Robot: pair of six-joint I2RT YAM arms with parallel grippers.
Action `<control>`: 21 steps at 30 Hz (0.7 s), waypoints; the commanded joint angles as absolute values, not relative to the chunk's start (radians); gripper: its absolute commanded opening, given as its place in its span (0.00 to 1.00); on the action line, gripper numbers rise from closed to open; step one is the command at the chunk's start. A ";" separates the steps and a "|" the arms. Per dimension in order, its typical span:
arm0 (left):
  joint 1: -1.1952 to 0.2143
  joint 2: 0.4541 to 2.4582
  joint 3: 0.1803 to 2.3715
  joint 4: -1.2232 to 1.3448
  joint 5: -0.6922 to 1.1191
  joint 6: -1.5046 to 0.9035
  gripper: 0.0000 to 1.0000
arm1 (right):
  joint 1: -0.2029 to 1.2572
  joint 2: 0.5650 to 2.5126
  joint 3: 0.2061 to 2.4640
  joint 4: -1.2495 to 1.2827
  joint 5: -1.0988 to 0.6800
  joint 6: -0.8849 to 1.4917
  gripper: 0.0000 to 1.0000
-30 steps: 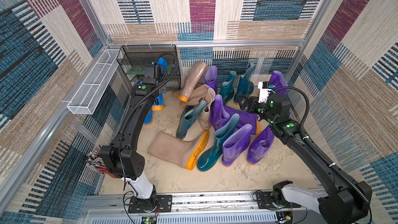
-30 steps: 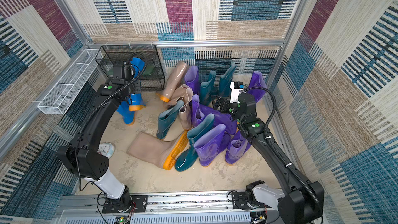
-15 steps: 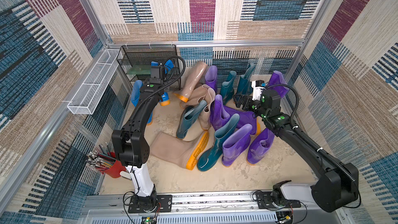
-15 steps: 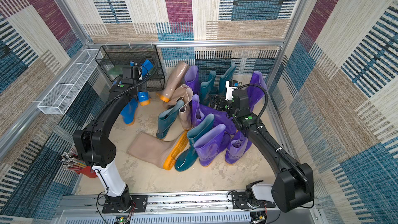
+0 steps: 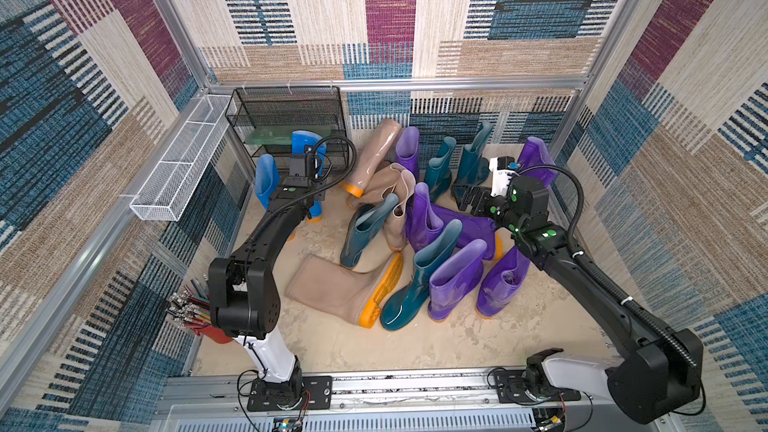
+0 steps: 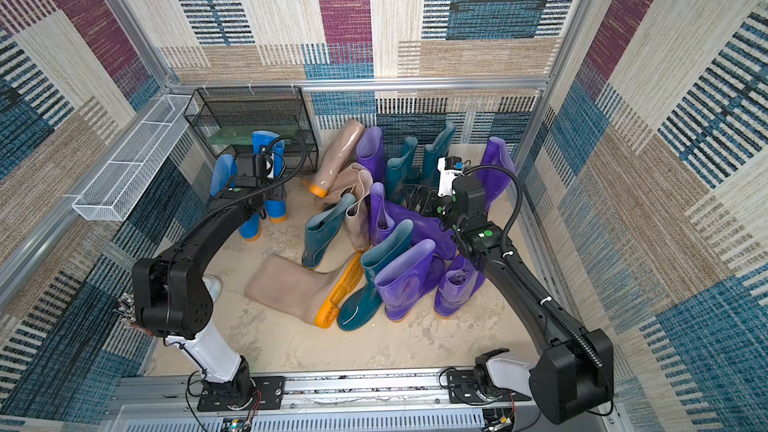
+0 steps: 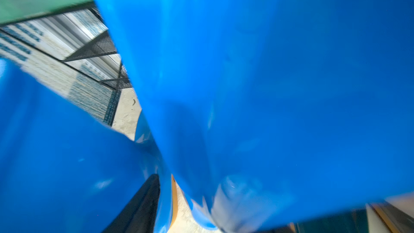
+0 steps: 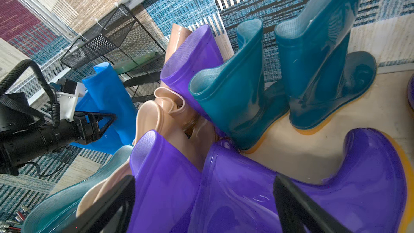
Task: Match and arrange rain boots in pairs
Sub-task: Pair a pair of rain boots at the corner of the board.
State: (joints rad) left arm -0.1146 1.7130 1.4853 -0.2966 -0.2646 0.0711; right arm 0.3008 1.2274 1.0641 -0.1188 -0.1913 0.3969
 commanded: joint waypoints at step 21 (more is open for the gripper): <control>-0.133 1.465 1.497 -0.519 -0.193 -0.133 0.68 | 0.302 1.056 0.995 -0.130 -0.199 0.377 1.00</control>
State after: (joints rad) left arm -0.1196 1.4929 1.4628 -0.4511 -0.2539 -0.0841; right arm 0.3008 1.0622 0.9947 -0.1364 -0.1986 0.3920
